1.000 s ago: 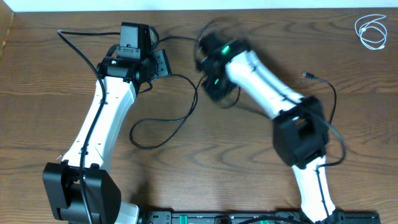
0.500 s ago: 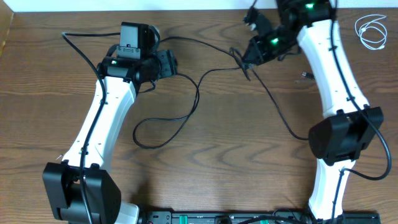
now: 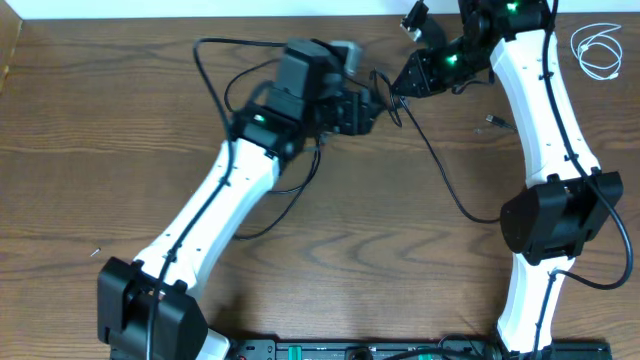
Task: Untangle cables
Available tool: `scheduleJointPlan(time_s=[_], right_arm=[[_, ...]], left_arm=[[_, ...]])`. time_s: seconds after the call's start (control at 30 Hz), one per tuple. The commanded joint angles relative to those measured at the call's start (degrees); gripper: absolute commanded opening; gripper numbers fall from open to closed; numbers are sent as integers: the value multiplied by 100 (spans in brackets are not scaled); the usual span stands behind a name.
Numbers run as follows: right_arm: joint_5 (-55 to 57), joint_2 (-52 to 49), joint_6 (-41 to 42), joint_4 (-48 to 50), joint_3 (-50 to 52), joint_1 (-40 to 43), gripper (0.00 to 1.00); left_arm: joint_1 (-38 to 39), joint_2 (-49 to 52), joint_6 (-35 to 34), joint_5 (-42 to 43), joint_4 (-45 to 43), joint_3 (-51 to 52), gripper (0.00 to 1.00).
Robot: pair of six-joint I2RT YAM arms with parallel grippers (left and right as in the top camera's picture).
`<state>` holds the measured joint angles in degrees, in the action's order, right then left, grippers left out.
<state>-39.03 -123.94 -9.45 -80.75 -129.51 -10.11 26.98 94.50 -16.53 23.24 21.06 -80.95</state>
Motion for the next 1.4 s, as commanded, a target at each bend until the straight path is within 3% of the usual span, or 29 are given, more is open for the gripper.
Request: scheduleJointPlan(time_s=[0.0, 0.1, 0.37, 0.97, 1.13, 1.23, 1.27, 1.37], right_arm=[[-400, 144, 87, 13, -92, 188, 1], [-522, 144, 85, 13, -92, 297, 1], [-533, 144, 83, -9, -92, 330, 1], [-553, 144, 83, -59, -92, 328, 1], [-553, 144, 83, -81, -92, 326, 1], [-549, 144, 83, -101, -92, 328, 1], [-549, 144, 81, -127, -92, 328, 1], [-428, 144, 83, -184, -92, 350, 1]], left_arm=[[232, 68, -22, -409, -133, 85, 70], [323, 68, -319, -511, -664, 520, 71], [525, 125, -326, -647, -3591, 1864, 75], [525, 745, -396, -660, -4441, 1908, 73], [525, 774, -522, -1233, -4513, 1908, 61], [518, 774, -522, -1705, -4540, 1908, 43], [507, 774, -520, -1934, -4540, 1908, 33], [422, 772, -520, -2234, -4540, 1908, 19]])
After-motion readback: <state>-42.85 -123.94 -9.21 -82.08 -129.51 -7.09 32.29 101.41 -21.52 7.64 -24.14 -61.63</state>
